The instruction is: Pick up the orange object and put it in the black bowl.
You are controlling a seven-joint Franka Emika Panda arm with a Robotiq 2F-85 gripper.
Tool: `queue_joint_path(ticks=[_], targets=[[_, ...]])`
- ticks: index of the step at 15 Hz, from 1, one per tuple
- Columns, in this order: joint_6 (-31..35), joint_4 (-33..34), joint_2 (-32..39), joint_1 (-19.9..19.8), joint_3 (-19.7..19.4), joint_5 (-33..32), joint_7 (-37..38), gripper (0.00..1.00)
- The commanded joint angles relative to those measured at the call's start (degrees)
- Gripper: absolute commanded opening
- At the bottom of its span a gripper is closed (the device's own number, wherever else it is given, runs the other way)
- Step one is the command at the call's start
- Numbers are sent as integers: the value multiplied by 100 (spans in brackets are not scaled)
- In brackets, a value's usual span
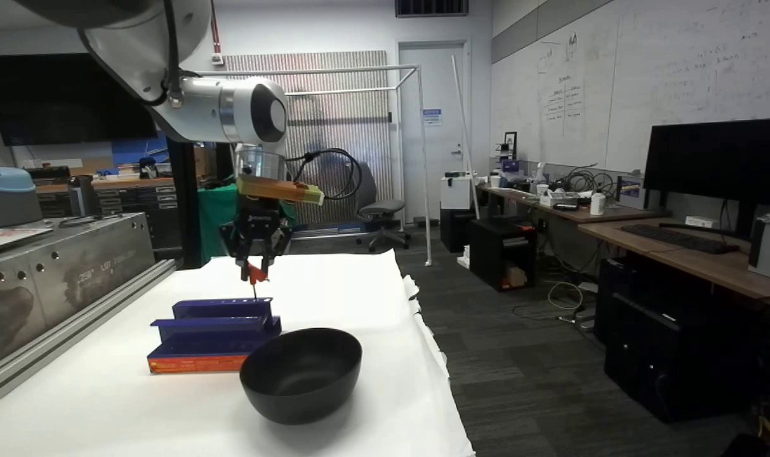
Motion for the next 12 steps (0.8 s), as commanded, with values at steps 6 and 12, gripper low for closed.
queue_joint_path(ticks=[6, 12], targets=[[-209, 274, -39, -85, 79, 211, 223, 12], [-294, -240, -1115, 46, -77, 217, 1676, 11]])
